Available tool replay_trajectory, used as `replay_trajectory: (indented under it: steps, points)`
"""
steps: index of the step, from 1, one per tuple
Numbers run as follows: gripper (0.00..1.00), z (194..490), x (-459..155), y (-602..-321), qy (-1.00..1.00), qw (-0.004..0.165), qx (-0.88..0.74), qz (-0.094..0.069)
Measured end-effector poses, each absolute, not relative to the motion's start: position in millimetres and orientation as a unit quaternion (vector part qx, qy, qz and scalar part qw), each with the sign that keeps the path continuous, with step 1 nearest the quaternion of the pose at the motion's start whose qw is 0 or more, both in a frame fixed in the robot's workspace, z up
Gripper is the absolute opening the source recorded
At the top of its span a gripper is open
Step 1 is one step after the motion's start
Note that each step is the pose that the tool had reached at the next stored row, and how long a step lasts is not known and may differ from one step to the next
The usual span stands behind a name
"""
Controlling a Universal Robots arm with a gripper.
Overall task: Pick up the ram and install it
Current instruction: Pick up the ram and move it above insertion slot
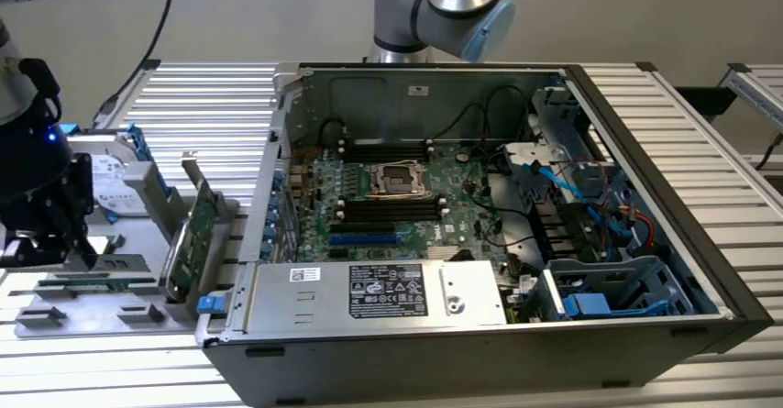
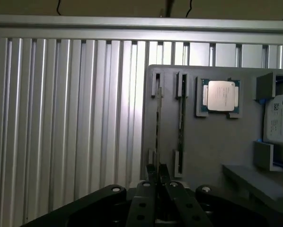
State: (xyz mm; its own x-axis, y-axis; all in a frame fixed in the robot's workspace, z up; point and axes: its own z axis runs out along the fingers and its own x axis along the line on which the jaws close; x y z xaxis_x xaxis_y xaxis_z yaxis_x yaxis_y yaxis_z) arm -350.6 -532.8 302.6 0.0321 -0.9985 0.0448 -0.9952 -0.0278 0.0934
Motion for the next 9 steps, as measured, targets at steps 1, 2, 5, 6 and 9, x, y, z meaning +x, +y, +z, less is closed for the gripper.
replay_trajectory:
  steps: [1,2,5,6,9]
  points:
    - [0.14,305.8,-347.0,-532.7,-0.695,0.050,0.717,-0.017]
    - [0.14,308.9,-343.5,-532.5,-0.695,0.050,0.717,-0.017]
    - [0.14,318.8,-332.7,-531.8,-0.695,0.051,0.717,-0.019]
    - [0.14,322.3,-328.9,-531.4,-0.695,0.051,0.717,-0.019]
    - [0.14,333.1,-319.7,-529.8,-0.695,0.052,0.717,-0.019]
